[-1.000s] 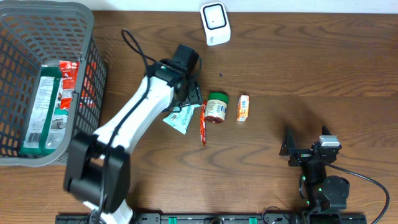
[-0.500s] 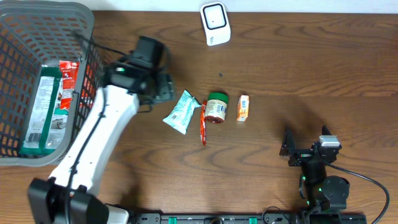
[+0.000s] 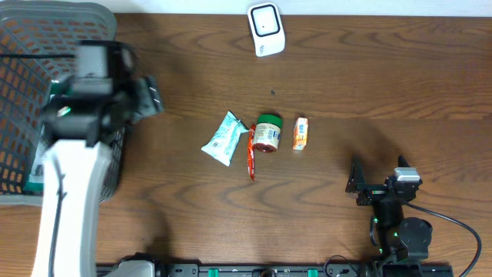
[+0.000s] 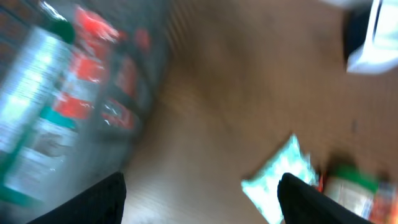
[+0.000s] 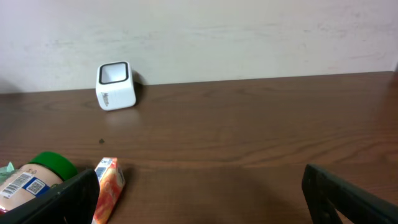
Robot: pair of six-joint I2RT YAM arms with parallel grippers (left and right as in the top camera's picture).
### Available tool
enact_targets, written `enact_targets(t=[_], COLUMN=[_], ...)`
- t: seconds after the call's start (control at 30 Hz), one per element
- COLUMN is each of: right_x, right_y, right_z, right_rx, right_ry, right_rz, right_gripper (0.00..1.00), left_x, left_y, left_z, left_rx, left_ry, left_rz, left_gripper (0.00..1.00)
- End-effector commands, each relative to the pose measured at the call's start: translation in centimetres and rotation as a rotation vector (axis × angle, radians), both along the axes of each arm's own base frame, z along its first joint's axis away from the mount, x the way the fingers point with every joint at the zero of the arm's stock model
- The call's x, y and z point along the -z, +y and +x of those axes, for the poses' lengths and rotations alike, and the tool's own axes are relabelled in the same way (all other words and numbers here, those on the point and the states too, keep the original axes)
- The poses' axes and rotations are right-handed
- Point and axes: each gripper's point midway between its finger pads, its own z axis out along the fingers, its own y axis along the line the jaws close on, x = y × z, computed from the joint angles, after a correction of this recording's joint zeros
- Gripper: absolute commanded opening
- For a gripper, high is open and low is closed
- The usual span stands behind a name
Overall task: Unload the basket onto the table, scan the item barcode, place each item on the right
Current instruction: 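Swing the left gripper back into the basket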
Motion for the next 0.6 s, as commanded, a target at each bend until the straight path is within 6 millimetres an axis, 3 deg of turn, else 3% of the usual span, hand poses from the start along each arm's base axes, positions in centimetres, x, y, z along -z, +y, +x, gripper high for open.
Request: enact_targets(t=[0.0, 0.13, 0.27, 0.47, 0.57], right_x=[0.1, 0.1, 0.1, 0.1, 0.1], right_y=[-0.3, -0.3, -0.3, -0.3, -0.3], right_z=[0.0, 0.0, 0.0, 0.0, 0.0], right_rx=[0.012, 0.012, 0.012, 0.011, 0.012], right_ry=[0.002, 0.002, 0.002, 0.002, 0.002], right_rz=[0.009, 0.009, 0.009, 0.009, 0.009], right_gripper=[0.99, 0.99, 0.99, 0.99, 0.99], left_x=[-6.0, -8.9, -9.0, -4.3, -0.9], left_y=[5.3, 10.5, 15.2, 19.7, 20.4], left_z=[-0.5, -1.1, -1.7, -1.0, 0.9], left_rx=[-0.150, -0.331, -0.471, -0.549, -0.464], left_ry=[-0.196, -0.307, -0.318, -0.187, -0.108], left_rz=[0.131, 0.188, 0.208, 0.170, 0.128], left_gripper=[0.78, 0.78, 0.81, 0.98, 0.98])
